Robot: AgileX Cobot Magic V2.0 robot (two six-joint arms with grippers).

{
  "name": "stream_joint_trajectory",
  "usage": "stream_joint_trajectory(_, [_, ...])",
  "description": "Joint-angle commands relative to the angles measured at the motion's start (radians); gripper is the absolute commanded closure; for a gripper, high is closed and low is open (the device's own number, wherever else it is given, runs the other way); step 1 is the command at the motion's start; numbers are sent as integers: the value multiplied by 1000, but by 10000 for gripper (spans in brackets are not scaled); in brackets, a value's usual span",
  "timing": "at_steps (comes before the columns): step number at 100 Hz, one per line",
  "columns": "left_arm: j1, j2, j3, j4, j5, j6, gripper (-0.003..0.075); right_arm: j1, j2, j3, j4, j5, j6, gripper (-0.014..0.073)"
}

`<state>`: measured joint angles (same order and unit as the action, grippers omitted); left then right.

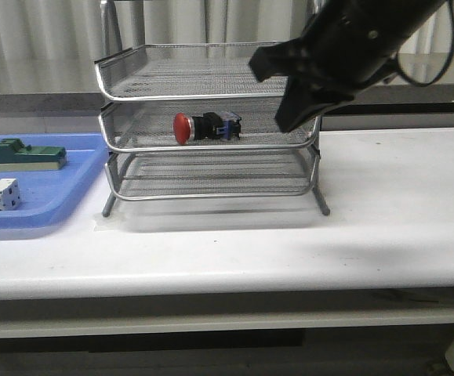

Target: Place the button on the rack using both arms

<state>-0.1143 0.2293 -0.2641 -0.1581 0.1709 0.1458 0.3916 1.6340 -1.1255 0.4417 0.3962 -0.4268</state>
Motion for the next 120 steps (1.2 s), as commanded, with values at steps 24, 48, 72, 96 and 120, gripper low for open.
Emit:
stream_joint_trajectory(24, [1, 8, -28, -12, -83, -8, 716, -192, -343, 183, -2, -61, 1, 651])
stream_joint_trajectory(48, [1, 8, -28, -12, -83, -8, 716, -271, -598, 366, -3, -100, 1, 651])
stream_joint_trajectory(72, [1, 8, -28, -12, -83, -8, 716, -273, -827, 531, -3, -116, 1, 651])
stream_joint_trajectory(96, [1, 8, -28, -12, -83, -8, 716, -273, -1008, 639, -3, -72, 1, 651])
stream_joint_trajectory(120, [1, 8, -28, -12, -83, -8, 716, -273, -1066, 642, -2, -13, 1, 651])
